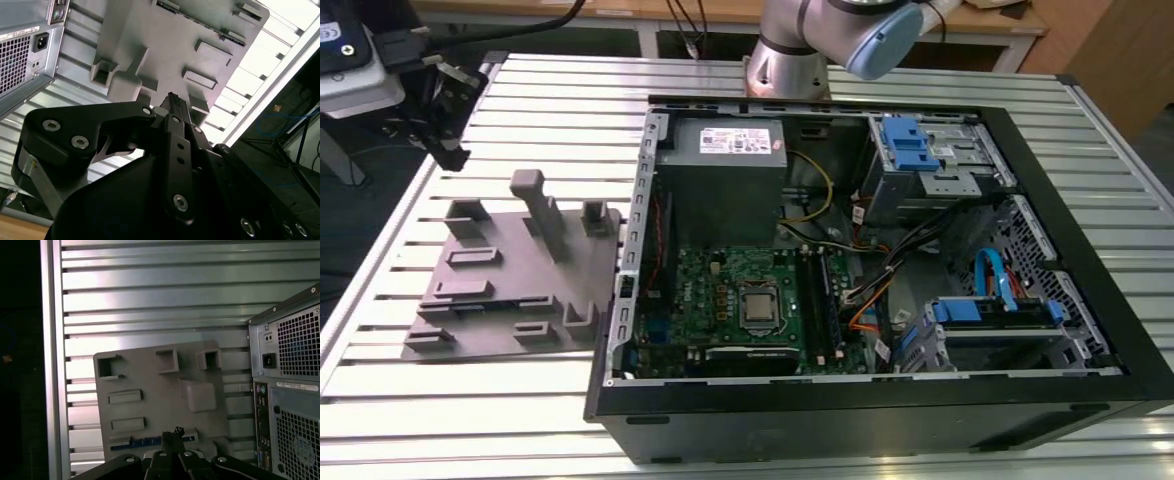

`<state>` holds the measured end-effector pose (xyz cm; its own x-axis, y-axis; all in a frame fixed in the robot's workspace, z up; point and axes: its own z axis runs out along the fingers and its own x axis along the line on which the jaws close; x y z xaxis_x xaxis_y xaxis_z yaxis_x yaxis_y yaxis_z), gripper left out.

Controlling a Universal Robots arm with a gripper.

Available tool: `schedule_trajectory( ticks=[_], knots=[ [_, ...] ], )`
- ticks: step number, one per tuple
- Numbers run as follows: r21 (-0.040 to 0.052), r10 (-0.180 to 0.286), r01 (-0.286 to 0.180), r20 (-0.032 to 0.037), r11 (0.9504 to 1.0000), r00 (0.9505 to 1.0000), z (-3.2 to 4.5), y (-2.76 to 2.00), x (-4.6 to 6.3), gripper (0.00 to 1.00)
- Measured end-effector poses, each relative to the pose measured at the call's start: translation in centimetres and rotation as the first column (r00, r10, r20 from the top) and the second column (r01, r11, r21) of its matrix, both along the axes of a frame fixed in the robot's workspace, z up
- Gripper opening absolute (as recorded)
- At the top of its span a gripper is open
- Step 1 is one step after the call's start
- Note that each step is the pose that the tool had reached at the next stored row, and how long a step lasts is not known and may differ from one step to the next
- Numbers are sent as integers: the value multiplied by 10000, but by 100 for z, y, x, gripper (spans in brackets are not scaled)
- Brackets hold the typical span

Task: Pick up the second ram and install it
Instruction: 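Reach for the second ram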

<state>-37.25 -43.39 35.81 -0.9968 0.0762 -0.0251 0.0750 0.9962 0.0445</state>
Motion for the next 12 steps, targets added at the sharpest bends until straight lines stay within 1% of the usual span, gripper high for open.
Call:
schedule_trajectory(
  ticks=[12],
  knots=[
    [0,0,0,-4,10000,10000,-219,-35,0,11]
  ],
)
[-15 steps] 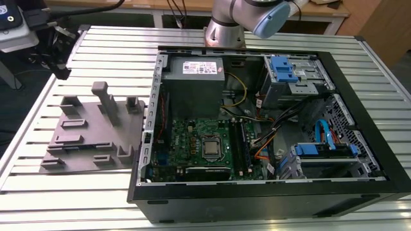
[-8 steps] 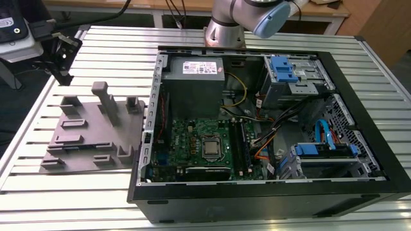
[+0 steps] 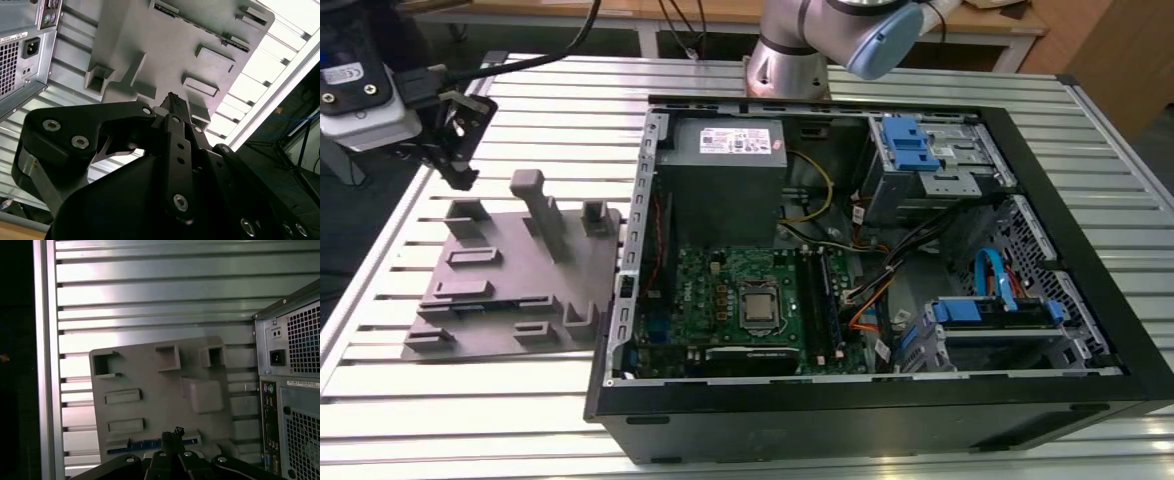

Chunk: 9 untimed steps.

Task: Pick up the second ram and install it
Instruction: 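Reach for the second ram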

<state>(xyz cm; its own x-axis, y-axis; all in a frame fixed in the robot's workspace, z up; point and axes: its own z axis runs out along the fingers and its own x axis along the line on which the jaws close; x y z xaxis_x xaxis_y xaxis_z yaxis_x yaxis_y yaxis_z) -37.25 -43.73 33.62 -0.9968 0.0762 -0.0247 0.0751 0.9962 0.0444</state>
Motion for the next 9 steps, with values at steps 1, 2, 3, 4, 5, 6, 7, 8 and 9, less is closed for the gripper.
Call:
schedule_trajectory(
  ticks=[1,2,3,4,5,6,7,8,9],
  knots=[
    [-1,0,0,-1,10000,10000,-17,-2,0,11],
    [-1,-1,1,-2,10000,10000,-35,-3,0,11],
    [-1,0,0,-2,10000,10000,-53,-5,0,11],
    [-1,0,0,-3,10000,10000,-71,-7,0,11],
    [0,0,0,-2,10000,10000,-91,-9,0,11],
    [0,0,0,-3,10000,10000,-109,-11,0,11],
    [-1,0,0,-3,10000,10000,-127,-13,0,11],
    [0,0,0,-3,10000,10000,-145,-15,0,11],
    [0,0,0,-3,10000,10000,-163,-17,0,11]
  ],
)
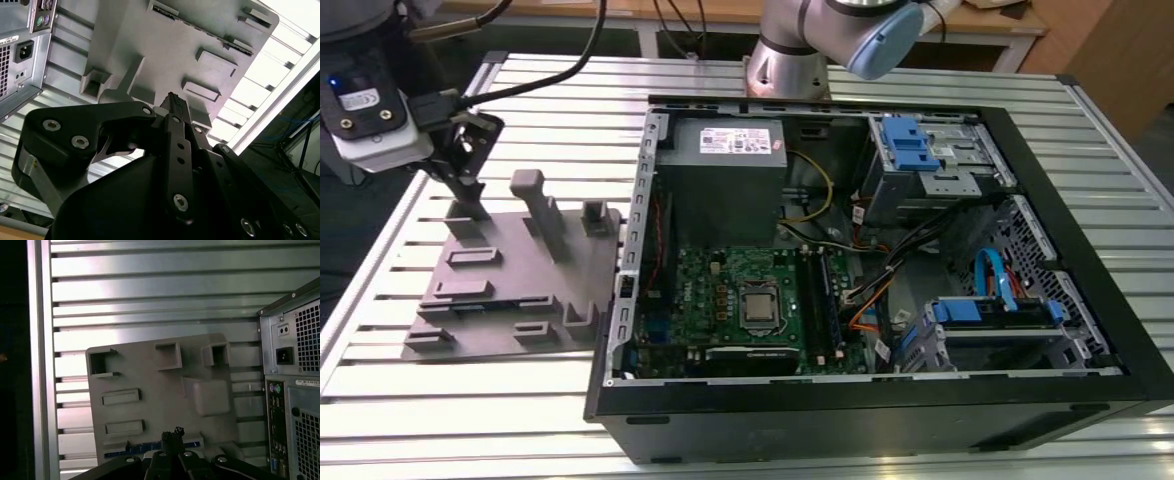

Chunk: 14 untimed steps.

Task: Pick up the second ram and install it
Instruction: 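Reach for the second ram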

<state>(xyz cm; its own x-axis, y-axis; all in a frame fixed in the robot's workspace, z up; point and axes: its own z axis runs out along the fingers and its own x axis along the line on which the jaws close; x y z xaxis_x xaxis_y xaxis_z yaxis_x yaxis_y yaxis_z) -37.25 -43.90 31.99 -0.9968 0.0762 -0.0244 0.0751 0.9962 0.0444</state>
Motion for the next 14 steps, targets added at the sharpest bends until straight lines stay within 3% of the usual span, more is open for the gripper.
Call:
schedule_trajectory(
  ticks=[14],
  knots=[
    [0,0,0,-5,10000,10000,-254,-26,0,11]
  ],
)
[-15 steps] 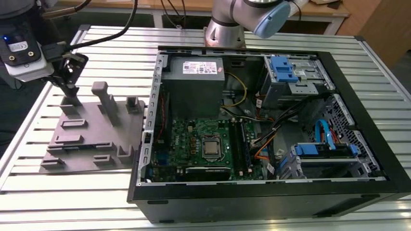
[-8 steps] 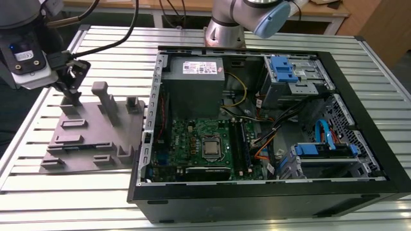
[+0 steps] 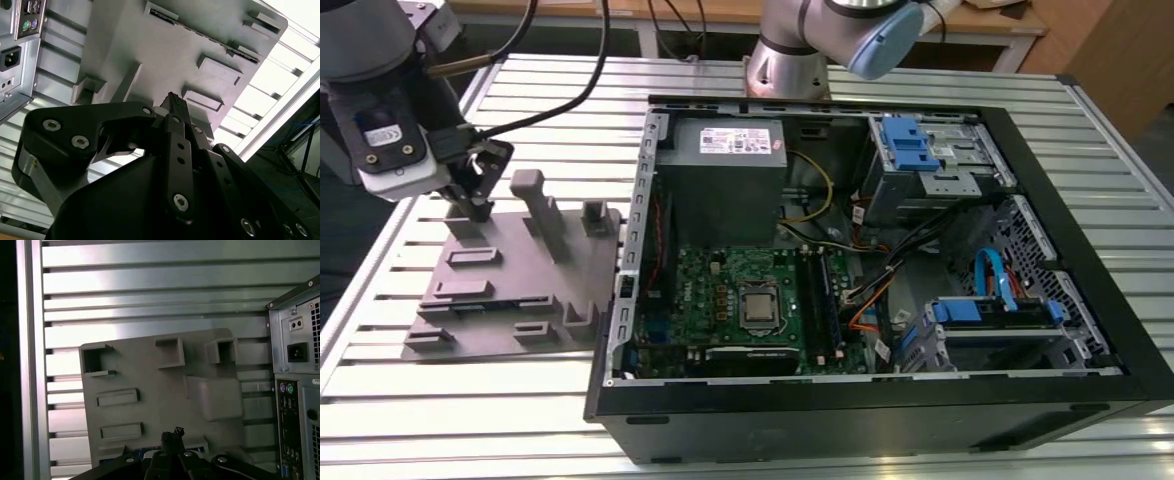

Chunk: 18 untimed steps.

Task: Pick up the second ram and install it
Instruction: 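Reach for the second ram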

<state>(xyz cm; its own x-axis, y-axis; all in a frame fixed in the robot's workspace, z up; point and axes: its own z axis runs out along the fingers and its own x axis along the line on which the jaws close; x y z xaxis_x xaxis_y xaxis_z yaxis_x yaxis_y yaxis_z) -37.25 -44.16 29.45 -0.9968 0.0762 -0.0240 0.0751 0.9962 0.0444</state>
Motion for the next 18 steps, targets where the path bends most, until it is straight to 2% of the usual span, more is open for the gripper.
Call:
schedule_trajectory(
  ticks=[18],
  knots=[
    [-1,0,0,-5,10000,10000,-326,-33,0,11]
  ],
)
